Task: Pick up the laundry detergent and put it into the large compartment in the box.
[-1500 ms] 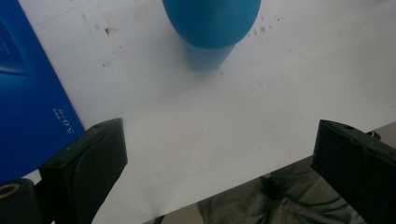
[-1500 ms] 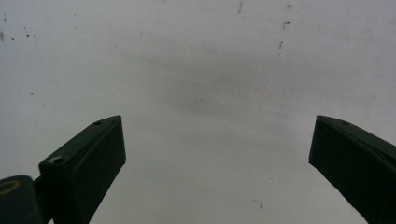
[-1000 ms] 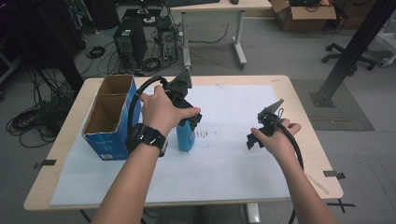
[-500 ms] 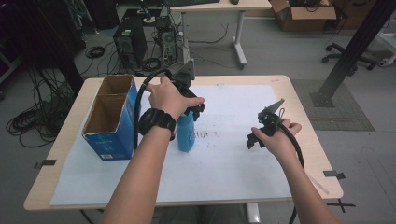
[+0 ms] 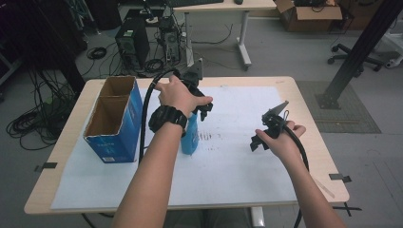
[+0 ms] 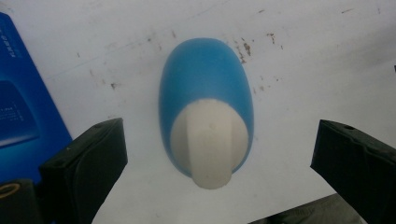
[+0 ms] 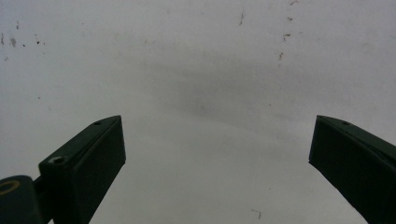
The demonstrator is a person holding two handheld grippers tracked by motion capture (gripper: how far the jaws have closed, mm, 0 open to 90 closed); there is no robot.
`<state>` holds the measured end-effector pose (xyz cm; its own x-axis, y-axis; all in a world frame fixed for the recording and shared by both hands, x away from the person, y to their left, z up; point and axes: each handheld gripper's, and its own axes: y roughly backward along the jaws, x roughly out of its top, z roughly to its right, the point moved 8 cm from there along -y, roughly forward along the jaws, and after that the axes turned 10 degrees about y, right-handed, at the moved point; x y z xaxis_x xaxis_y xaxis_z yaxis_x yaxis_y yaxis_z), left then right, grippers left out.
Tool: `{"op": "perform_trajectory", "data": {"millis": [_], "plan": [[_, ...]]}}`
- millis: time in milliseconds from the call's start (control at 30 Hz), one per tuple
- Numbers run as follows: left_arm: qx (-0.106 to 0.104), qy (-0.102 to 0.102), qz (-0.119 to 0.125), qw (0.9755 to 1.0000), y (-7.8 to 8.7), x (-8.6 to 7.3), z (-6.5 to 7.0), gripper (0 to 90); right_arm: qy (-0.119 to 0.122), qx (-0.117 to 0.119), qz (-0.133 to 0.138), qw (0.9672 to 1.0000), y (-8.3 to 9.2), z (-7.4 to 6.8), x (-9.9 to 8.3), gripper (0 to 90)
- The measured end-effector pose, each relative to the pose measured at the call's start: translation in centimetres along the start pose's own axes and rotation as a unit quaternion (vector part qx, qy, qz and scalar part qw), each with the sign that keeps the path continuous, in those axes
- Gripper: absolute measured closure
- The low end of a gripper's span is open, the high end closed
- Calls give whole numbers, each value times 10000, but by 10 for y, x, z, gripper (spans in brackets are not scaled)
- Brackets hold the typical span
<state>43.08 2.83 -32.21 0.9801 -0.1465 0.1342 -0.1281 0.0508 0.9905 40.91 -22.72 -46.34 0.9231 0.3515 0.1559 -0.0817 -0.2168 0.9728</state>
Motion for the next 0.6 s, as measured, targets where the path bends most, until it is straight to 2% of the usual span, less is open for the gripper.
{"op": "perform_trajectory", "data": {"millis": [367, 600], "plan": [[167, 47, -69, 9998, -13, 2, 0, 37, 34, 20, 43, 10000, -2, 1, -1, 40], [154, 40, -151, 9998, -24, 0, 3, 39, 39, 42, 59, 10000, -5, 2, -2, 40]]}}
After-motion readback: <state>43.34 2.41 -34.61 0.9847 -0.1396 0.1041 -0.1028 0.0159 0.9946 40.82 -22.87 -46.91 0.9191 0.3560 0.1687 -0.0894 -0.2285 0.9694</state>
